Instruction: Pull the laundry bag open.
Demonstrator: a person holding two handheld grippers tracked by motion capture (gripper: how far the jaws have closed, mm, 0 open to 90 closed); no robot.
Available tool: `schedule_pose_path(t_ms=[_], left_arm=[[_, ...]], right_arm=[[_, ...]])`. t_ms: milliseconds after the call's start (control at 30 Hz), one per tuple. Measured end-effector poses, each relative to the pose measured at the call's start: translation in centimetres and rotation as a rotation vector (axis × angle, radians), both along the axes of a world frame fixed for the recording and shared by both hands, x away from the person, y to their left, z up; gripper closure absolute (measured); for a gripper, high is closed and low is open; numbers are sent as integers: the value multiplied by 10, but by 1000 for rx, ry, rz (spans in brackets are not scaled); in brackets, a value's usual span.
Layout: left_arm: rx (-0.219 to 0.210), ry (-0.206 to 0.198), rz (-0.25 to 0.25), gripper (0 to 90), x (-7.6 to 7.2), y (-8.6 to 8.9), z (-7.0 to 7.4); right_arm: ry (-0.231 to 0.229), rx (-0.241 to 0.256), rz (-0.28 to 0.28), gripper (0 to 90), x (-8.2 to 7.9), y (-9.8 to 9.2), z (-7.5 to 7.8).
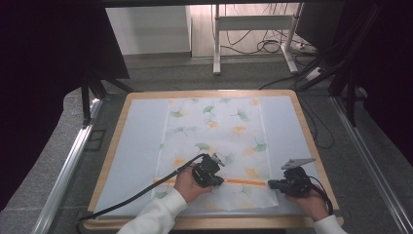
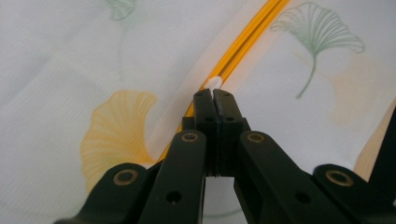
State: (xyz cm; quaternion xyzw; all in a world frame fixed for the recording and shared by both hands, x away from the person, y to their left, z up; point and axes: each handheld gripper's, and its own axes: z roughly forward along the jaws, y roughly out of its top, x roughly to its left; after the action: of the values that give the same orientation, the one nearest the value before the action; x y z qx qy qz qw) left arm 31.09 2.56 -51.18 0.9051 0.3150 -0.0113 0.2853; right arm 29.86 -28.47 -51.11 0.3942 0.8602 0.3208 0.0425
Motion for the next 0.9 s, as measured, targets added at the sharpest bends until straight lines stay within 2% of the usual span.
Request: schedule_pose_path(t_ms=[167,400,533,900], left_arm=[[12,-16,15,900,-3,10,1],[12,-13,44,900,-3,29,1],[16,-23,68,900,-5,42,0],[0,-12,138,900,-8,87,-2]], right_arm=[[1,0,0,898,0,0,0],[1,1,0,898,0,0,0],[1,2,0,898,0,0,0],[2,2,-1,898,0,0,0]])
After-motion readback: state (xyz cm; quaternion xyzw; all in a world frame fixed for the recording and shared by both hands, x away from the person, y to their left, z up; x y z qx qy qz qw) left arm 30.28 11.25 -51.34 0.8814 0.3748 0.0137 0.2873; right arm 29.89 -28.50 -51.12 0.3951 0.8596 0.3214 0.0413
